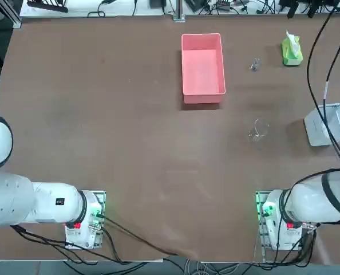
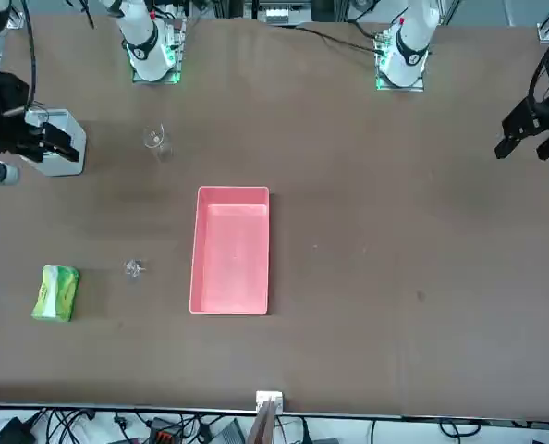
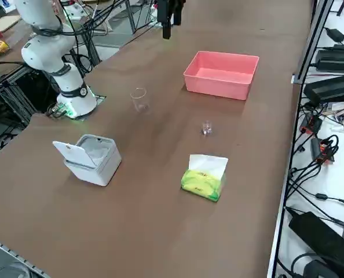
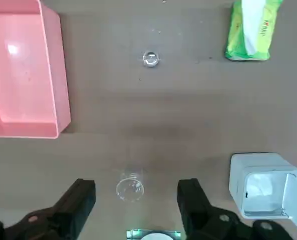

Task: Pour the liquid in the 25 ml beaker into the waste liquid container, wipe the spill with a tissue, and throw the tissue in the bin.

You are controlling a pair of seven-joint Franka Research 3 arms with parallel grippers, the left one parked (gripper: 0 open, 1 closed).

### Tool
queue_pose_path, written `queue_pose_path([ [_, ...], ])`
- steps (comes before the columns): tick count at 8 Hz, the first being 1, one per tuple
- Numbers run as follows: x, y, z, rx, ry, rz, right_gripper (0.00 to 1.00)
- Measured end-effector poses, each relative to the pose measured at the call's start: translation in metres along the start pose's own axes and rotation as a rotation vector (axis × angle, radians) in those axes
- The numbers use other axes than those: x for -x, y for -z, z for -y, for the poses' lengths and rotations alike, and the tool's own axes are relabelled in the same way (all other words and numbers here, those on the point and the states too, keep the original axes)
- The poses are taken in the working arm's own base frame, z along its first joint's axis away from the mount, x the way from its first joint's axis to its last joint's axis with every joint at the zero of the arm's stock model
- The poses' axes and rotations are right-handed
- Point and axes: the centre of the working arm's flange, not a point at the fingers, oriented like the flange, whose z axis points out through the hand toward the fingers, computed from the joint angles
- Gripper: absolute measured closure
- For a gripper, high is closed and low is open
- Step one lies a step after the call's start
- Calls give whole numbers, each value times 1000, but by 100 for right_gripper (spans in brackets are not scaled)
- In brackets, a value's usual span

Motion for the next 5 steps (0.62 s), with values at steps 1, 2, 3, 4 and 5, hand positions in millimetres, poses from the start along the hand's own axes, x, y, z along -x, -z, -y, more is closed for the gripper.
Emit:
queue_pose_path([
  [1,-5,-9,0,0,23,17,0],
  [2,-12,-21,0,-1,69,40,0],
  [3,-19,-34,-1,-4,131,63,0],
  [4,-26,-48,-6,-10,190,88,0],
  [5,-35,-65,-16,-18,244,104,0],
])
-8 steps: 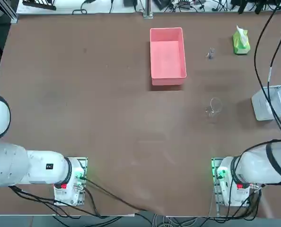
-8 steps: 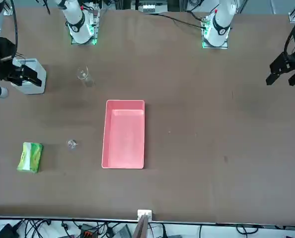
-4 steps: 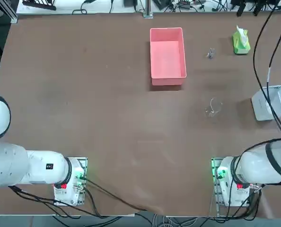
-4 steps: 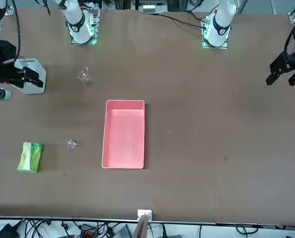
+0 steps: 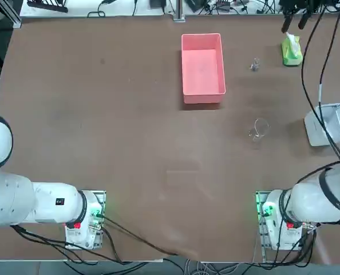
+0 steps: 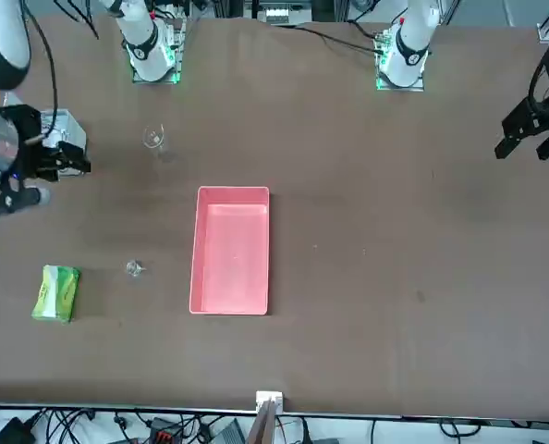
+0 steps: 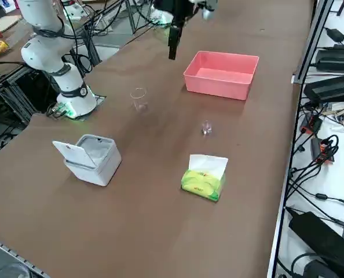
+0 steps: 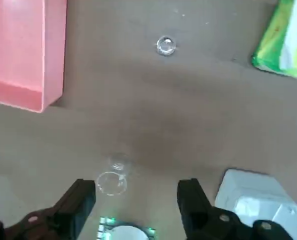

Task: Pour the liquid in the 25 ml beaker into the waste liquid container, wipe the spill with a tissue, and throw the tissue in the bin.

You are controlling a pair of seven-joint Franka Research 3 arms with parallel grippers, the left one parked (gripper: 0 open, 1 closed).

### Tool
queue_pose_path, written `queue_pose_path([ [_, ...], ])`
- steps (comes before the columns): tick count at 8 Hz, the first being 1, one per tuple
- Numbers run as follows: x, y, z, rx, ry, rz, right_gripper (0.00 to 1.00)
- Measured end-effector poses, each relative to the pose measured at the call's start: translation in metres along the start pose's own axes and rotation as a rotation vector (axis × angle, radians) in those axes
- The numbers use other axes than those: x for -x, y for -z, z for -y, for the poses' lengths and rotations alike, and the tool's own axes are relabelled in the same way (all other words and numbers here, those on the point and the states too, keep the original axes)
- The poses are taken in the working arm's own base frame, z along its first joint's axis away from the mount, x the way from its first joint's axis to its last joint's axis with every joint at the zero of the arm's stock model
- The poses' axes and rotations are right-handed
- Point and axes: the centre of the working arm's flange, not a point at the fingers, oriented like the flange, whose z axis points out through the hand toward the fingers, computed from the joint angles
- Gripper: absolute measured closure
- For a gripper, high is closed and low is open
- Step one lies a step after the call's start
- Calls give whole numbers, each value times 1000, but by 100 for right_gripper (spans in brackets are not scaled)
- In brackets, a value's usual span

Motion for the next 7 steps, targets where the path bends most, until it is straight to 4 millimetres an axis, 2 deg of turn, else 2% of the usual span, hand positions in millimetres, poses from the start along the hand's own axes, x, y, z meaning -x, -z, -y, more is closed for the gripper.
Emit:
queue_pose_path([
  [2,-19,-38,-26,4,121,-36,0],
  [4,-30,-76,-42,34,294,-102,0],
  [7,-38,-113,-65,103,590,-218,0],
])
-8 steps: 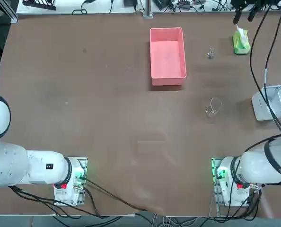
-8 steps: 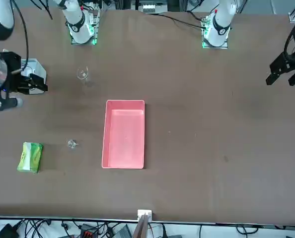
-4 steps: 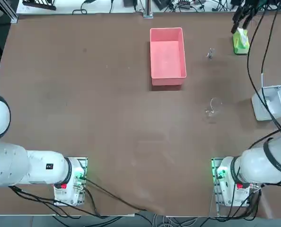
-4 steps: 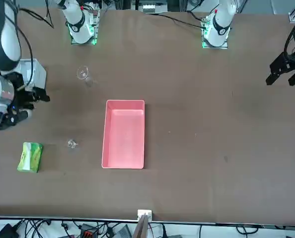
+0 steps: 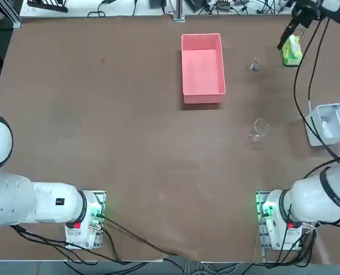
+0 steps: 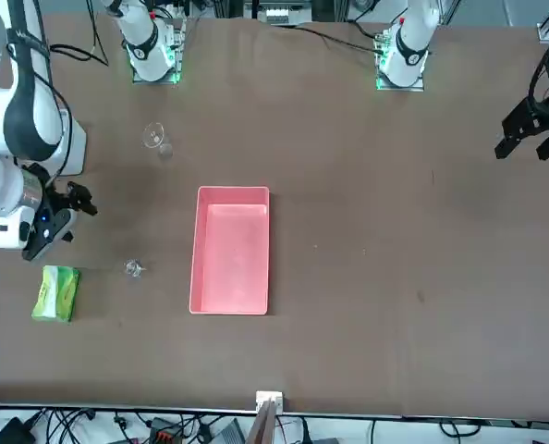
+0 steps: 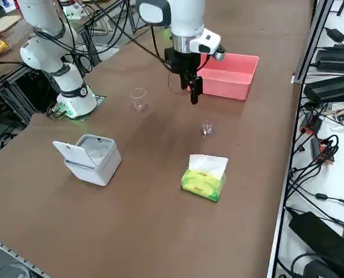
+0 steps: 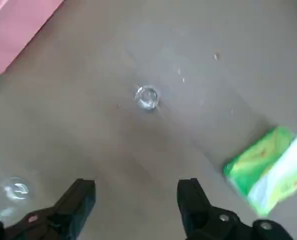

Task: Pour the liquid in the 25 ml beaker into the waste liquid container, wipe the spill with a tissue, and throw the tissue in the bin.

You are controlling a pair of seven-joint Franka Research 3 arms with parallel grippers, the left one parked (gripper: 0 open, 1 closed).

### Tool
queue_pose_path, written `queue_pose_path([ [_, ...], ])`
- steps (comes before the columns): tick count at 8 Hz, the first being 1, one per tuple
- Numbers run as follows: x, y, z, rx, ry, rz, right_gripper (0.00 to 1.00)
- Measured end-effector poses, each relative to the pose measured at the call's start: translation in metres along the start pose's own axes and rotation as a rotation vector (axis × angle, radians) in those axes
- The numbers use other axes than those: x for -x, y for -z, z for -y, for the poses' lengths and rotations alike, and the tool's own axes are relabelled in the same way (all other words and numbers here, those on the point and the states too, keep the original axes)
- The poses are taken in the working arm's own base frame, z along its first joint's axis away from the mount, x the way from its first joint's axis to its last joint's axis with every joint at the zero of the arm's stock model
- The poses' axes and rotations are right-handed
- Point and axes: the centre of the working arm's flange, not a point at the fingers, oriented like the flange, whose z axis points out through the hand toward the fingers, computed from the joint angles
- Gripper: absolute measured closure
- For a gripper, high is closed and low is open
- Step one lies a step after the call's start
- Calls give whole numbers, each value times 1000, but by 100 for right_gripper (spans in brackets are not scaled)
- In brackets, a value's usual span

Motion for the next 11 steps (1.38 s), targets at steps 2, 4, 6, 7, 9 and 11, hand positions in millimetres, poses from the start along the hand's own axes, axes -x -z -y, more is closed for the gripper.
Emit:
queue_pose_path([
  [2,11,-26,-4,-36,182,-133,0],
  [4,24,-55,-10,-87,294,-223,0],
  [6,42,-79,-24,-122,365,-296,0],
  [7,49,-89,-29,-136,400,-346,0],
  [9,57,-111,-33,-162,456,-435,0],
  [11,64,-137,-40,-176,498,-474,0],
])
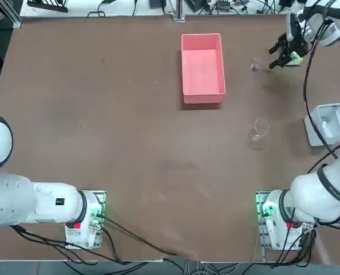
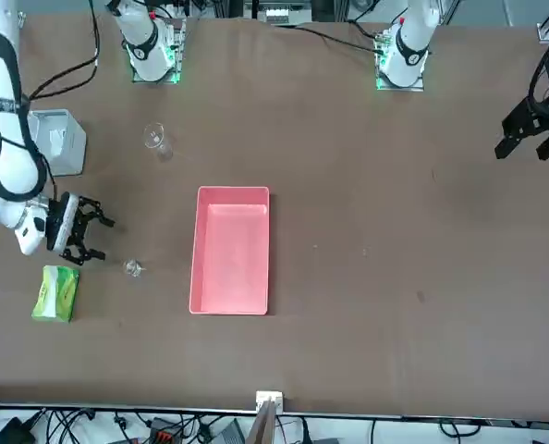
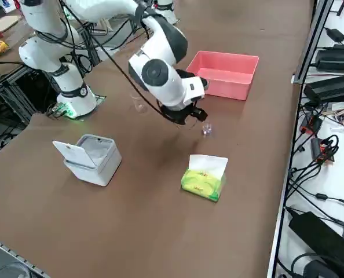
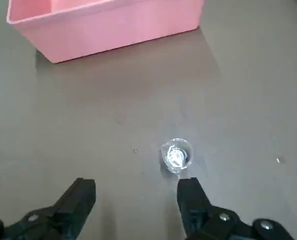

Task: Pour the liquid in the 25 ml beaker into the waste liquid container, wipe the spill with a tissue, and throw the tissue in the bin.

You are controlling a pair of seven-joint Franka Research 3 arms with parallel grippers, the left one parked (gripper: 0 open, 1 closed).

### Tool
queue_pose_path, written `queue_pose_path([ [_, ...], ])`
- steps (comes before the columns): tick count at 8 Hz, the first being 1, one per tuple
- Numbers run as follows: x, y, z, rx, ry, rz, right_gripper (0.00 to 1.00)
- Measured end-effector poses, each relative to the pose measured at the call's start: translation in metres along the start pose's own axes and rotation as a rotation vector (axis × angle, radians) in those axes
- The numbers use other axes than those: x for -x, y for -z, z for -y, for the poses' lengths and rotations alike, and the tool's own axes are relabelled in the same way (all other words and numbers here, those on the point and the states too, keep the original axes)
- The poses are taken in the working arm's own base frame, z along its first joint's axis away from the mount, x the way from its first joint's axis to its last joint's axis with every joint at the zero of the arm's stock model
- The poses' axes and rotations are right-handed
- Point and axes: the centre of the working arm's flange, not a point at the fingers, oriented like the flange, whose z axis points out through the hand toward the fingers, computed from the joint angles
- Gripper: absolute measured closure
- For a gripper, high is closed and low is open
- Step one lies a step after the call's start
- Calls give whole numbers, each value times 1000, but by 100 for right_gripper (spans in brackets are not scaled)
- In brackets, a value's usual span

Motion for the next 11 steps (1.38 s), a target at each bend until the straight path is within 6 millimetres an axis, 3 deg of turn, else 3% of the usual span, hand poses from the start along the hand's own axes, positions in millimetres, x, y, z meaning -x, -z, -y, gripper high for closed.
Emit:
queue_pose_path([
  [3,29,-23,-20,0,44,-36,0],
  [6,41,-48,-35,-3,83,-118,0],
  [11,60,-75,-44,-24,102,-188,0],
])
